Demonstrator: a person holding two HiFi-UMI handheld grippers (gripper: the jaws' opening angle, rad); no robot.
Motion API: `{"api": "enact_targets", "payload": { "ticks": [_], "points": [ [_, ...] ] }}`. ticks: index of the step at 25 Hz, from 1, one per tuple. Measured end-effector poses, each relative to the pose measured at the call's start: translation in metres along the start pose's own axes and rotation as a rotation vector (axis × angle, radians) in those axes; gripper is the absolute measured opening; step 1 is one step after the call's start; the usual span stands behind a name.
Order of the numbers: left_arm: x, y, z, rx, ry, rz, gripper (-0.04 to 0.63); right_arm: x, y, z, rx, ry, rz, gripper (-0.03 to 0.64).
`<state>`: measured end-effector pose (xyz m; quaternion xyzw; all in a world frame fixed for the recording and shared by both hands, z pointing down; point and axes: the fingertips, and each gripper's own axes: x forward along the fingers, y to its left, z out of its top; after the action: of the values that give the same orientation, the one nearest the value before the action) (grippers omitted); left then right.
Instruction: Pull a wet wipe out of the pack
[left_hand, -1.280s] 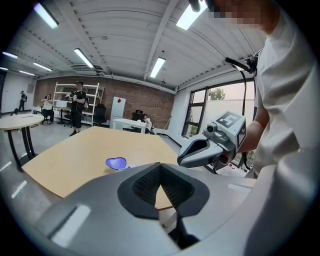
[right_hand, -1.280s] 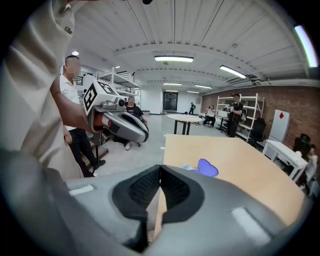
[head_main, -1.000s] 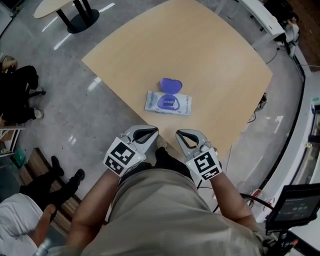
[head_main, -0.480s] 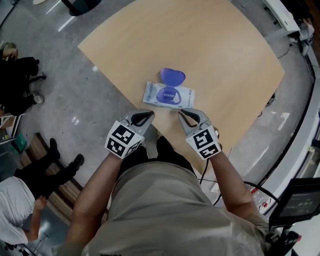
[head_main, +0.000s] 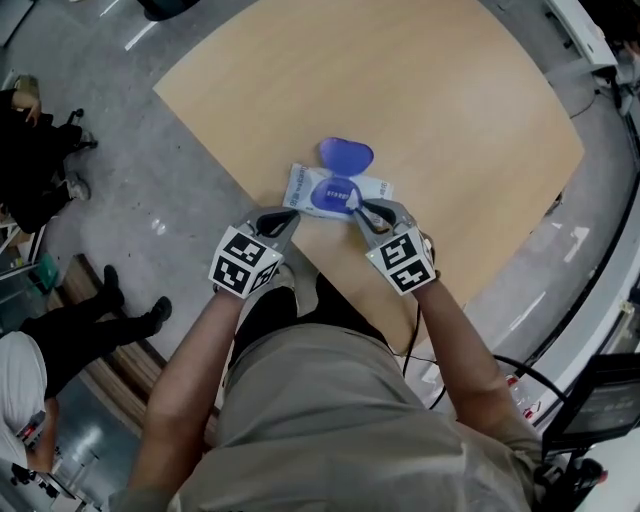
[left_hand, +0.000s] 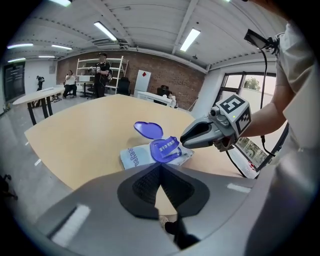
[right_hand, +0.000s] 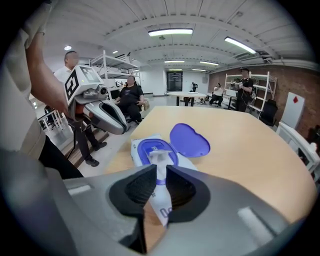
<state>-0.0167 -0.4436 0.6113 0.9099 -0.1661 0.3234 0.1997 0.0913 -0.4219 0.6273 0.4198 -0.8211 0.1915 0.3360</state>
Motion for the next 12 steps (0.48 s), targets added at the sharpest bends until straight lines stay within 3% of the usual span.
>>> {"api": "enact_targets", "payload": {
  "ticks": [5, 12],
  "points": [
    [0.015, 0.006, -0.006, -0.022, 0.032, 0.008, 0.005, 0.009, -0.009, -0.004, -0.013, 0.027, 0.002, 0.049],
    [0.029, 0.012, -0.014, -0.034, 0.07, 0.016, 0.005, 0.02, 0.0, -0.001, -0.037, 0.035, 0.078, 0.049]
  ]
}}
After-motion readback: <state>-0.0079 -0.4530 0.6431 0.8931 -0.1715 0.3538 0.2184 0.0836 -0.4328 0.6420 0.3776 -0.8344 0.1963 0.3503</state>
